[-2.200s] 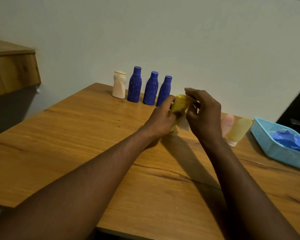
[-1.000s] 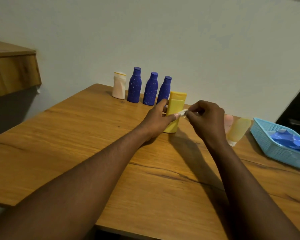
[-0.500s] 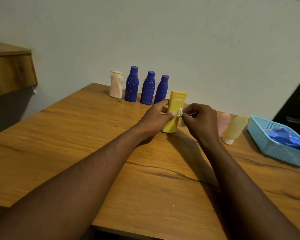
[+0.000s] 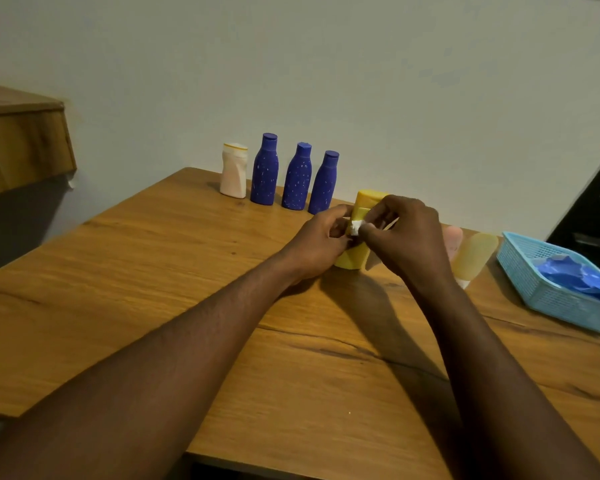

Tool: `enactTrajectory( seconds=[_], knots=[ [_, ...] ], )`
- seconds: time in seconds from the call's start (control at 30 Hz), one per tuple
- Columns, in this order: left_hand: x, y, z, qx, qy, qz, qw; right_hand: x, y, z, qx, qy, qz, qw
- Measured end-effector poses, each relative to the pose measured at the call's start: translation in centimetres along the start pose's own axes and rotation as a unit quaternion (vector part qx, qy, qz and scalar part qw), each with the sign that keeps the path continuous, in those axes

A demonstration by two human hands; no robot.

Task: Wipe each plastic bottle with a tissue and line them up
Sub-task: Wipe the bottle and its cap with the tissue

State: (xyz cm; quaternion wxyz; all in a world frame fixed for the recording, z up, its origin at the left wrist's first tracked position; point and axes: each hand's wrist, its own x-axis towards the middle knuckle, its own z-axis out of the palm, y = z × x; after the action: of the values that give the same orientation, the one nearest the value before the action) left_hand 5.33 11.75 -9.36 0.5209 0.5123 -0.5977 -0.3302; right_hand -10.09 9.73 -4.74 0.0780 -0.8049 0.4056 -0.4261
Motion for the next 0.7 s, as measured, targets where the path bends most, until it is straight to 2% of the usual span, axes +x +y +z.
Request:
enactTrajectory(
  seconds=[0.17,0.43,0.7],
  knots=[
    [0.0,0.7,0.5,-0.004,0.014,0.015,1.0,0.9,0.7,-1.9,0.013,0.088,-0.013,0.996],
    [-0.6,1.5,2.0,-0.039,0.016,0.035,0.998,1.4,1.4,-5.0,0.023,0.129,0.011,0.991],
    [-0.6,1.3,4.0,0.003,0.013,0.056,0.998,1.6,2.8,-6.9,0.011,0.074,0.059,0.995]
  ],
)
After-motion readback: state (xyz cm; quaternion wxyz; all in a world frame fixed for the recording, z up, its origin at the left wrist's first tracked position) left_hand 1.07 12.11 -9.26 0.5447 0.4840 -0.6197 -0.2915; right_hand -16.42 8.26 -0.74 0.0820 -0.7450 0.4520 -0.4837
